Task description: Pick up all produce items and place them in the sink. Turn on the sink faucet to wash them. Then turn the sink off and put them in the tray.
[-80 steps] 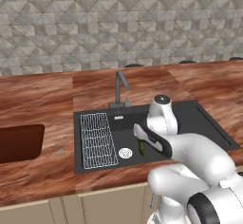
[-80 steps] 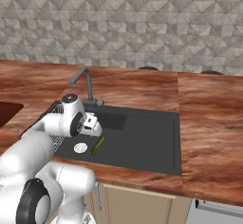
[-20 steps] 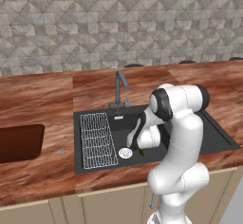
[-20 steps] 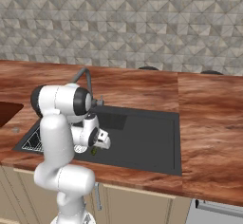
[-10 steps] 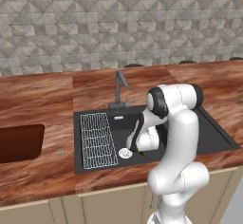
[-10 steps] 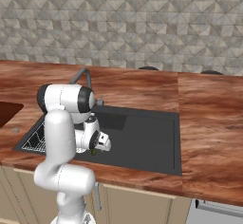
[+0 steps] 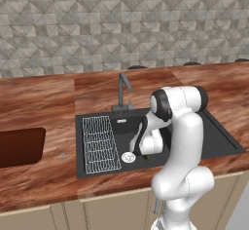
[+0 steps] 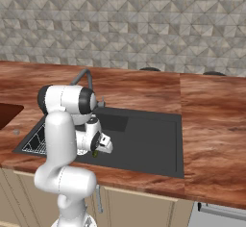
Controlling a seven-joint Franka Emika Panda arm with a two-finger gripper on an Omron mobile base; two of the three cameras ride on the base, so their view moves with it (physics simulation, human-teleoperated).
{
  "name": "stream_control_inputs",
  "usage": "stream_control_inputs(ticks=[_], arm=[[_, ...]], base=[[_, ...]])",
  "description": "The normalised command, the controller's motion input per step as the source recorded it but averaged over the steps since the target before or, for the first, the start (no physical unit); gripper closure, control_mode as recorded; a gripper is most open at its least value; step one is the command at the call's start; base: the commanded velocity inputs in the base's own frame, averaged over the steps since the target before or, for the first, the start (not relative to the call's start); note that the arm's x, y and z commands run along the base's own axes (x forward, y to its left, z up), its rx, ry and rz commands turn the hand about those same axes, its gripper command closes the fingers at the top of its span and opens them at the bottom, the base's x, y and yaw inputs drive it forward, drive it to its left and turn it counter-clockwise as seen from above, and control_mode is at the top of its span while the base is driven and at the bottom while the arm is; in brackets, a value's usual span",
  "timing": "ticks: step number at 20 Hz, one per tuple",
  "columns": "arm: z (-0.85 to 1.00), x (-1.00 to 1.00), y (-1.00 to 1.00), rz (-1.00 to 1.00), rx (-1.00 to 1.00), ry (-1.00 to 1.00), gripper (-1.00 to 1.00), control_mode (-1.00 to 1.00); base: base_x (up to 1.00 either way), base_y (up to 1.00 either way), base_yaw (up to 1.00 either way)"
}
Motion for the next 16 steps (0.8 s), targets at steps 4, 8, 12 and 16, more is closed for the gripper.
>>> stream_control_inputs(ticks=[4, 8, 12, 16], arm=[[0.0, 0.0, 0.0, 0.0, 0.0, -0.02, 1.0, -1.0], [0.04, -0.03, 0.0, 0.0, 0.0, -0.06, 1.0, -1.0], [0.31, -0.13, 0.0, 0.0, 0.0, -0.06, 1.0, -1.0], [0.52, -0.17, 0.0, 0.0, 0.0, -0.08, 1.0, -1.0]], base=[[0.0, 0.0, 0.0], [0.0, 0.0, 0.0], [0.0, 0.0, 0.0], [0.0, 0.0, 0.0]])
